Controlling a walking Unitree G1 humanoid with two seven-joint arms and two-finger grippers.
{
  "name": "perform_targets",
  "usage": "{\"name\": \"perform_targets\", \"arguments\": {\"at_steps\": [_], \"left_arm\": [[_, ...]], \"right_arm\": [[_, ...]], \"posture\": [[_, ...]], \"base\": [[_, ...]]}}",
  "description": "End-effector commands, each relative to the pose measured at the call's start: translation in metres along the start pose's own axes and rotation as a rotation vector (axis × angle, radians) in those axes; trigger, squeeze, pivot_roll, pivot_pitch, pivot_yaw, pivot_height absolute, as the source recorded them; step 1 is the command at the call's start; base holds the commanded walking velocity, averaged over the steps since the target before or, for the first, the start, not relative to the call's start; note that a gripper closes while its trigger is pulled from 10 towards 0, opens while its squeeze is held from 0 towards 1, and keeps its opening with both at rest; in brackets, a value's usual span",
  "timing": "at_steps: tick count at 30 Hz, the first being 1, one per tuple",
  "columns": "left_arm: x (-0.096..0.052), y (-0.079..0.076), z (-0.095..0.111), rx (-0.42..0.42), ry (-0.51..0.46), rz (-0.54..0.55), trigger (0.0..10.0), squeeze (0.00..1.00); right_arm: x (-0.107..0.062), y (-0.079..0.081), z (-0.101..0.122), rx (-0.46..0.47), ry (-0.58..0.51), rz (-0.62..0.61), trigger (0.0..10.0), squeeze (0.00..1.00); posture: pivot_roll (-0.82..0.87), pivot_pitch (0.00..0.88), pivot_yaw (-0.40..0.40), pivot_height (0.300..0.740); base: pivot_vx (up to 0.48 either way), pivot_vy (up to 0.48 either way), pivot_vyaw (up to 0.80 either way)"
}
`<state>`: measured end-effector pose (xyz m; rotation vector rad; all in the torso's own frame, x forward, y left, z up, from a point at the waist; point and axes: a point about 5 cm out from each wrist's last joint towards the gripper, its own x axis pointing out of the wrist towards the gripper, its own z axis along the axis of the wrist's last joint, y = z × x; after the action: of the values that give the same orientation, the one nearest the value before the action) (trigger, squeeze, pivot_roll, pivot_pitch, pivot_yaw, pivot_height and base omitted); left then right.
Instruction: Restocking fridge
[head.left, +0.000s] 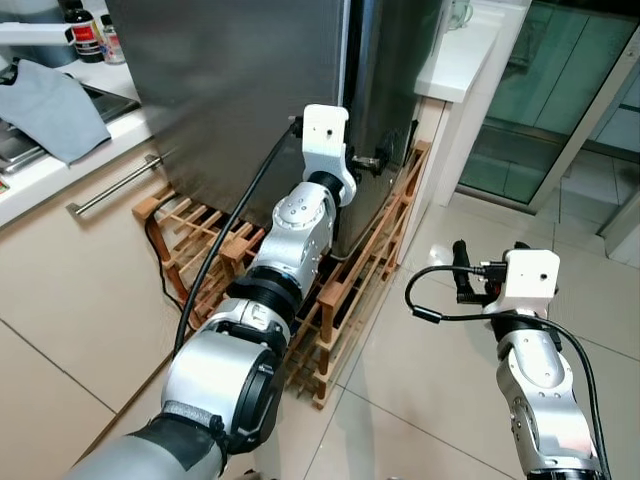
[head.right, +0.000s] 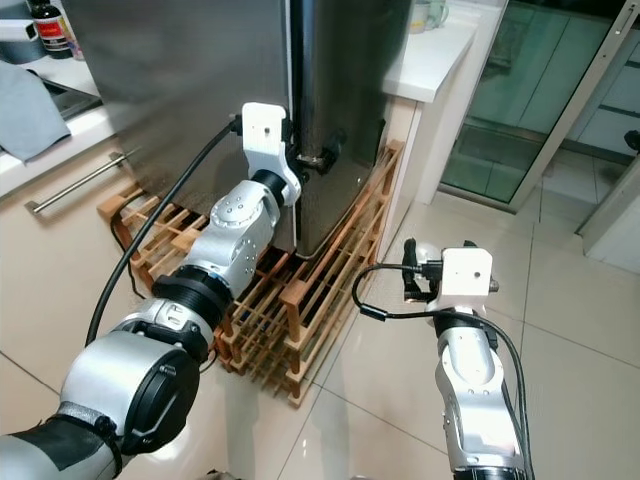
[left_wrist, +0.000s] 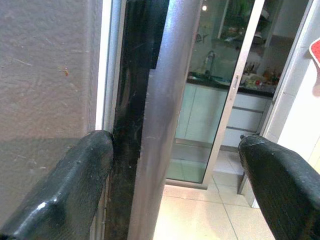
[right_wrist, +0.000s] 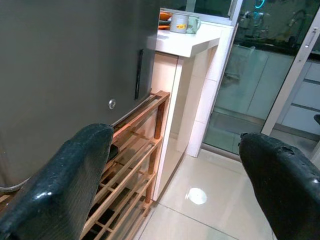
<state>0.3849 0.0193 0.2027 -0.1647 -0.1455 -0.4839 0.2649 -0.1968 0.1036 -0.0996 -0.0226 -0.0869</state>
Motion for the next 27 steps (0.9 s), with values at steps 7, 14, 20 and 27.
{"name": "perform_targets", "arguments": {"at_steps": [7,14,20,27], "left_arm": [[0.002,-0.015,-0.013,0.046,0.062,0.010,10.0,0.00],[0.011,-0.048,-0.007,0.041,0.056,-0.159,10.0,0.00],[0.016,-0.093,0.015,-0.100,-0.050,-0.397,10.0,0.00],[0.009,-0.162,0.041,-0.276,-0.150,-0.751,10.0,0.00]], "right_arm": [[0.001,-0.001,0.004,-0.006,-0.015,-0.007,10.0,0.00],[0.002,-0.001,0.004,-0.009,-0.014,0.003,10.0,0.00],[-0.002,0.001,0.004,-0.014,-0.009,0.012,10.0,0.00],[-0.010,-0.002,0.003,-0.021,-0.008,0.004,10.0,0.00]], "posture": [[-0.21,0.000,0.028,0.740],[-0.22,0.000,0.024,0.740],[-0.25,0.000,0.038,0.740],[-0.29,0.000,0.065,0.740]], "base": [[0.000,0.000,0.00],[0.000,0.000,0.00],[0.000,0.000,0.00],[0.000,0.000,0.00]]}}
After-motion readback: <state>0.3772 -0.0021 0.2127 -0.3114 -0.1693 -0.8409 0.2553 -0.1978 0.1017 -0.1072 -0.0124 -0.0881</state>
